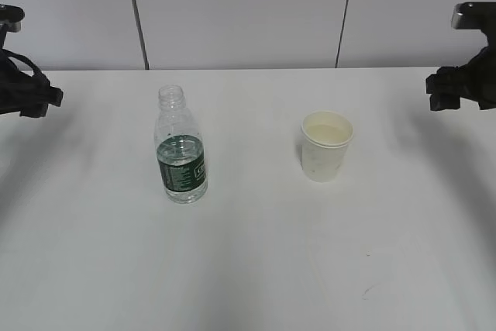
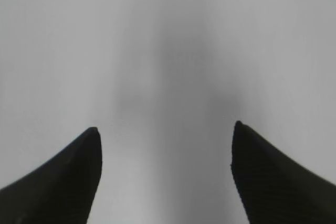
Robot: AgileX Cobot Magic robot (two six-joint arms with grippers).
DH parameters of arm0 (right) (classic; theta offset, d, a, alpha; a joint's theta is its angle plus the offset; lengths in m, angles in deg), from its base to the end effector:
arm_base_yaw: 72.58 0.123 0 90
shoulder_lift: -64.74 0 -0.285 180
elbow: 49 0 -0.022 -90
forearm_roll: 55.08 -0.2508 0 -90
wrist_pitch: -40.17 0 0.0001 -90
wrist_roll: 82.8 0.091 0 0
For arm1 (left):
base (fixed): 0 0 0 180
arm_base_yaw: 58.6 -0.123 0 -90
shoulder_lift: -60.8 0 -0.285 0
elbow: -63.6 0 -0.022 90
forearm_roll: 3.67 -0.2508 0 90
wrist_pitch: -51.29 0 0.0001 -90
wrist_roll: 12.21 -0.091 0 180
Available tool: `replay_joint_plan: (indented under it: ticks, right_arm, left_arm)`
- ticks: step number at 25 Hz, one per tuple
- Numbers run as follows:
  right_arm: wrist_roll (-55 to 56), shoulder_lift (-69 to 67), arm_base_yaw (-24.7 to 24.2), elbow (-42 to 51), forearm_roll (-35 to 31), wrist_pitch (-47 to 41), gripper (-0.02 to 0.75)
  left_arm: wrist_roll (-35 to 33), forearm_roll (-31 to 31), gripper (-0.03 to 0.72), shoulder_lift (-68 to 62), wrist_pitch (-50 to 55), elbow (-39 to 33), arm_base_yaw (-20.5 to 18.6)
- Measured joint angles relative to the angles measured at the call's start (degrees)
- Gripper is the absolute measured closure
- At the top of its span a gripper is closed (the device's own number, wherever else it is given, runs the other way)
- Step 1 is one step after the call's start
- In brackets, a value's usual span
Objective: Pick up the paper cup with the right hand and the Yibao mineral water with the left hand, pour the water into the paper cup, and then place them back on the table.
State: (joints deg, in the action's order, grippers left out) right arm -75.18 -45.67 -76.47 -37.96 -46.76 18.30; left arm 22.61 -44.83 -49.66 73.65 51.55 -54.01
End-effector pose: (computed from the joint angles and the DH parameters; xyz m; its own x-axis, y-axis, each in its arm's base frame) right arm 0.3781 -0.0306 0.2053 -0.7981 0.0524 -0.6002 0.0985 0.9942 -0.0442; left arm 0.3804 -0.0076 0.2065 -0.7645 0.1314 -0.6311 -0.0288 0.9711 0.2371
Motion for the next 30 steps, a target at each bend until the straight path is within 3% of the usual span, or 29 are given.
replay_joint_plan:
  ticks: [4,7,13,19,26,30]
  right_arm:
    - [-4.6,0.0,0.0,-7.8,-2.7,-14.4,0.143]
    - [-9.3,0.0,0.0,-12.4,-5.8,-23.3,0.143]
    - [-14.5,0.0,0.0,-17.2,-11.2,-37.0,0.143]
    - [-16.8,0.0,0.0,-18.0,-13.4,-46.6,0.143]
    - [-19.7,3.7,0.0,-15.1,-16.5,-47.9,0.143]
    - [-20.1,9.7,0.0,-9.3,-16.8,-47.9,0.143]
  left_arm:
    - [-17.4,18.7,0.167,0.2,14.8,4.6,0.4]
    - [-24.3,26.0,0.167,0.2,23.8,7.9,0.3]
    - [-30.0,27.8,0.172,0.3,39.7,12.9,0.4]
    - [-34.3,32.4,0.177,3.7,43.9,13.4,0.4]
    - [-35.7,32.9,0.177,13.4,46.4,12.6,0.4]
    - [-35.9,35.1,0.177,22.1,45.6,6.7,0.4]
